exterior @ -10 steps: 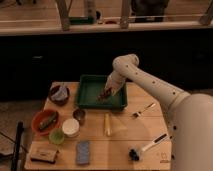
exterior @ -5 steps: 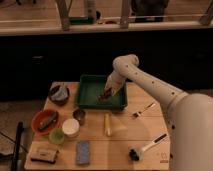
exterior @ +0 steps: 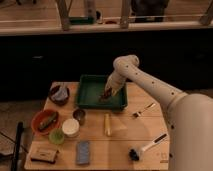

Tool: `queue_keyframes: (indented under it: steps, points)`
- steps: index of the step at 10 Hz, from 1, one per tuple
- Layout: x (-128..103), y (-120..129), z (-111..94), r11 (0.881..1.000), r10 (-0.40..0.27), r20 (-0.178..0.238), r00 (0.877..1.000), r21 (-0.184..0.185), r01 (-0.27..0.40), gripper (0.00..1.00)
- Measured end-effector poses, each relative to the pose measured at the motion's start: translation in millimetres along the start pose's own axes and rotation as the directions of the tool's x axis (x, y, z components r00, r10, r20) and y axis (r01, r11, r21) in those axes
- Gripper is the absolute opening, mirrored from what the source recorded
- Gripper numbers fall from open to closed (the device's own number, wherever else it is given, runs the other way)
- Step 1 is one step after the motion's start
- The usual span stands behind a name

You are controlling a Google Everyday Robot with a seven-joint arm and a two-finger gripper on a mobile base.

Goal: Place grapes in tray

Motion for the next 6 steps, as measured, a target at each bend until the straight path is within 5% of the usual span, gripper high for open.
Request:
queue_keyframes:
  steps: [2,6]
  points:
    - [1.2,1.2,0.9,1.000,-0.003,0.001,1.000,0.000,0.003,0.03]
    - [0.4,-7.4,-2.0,1.000,-0.025,0.001,1.000,-0.015,0.025,0.42]
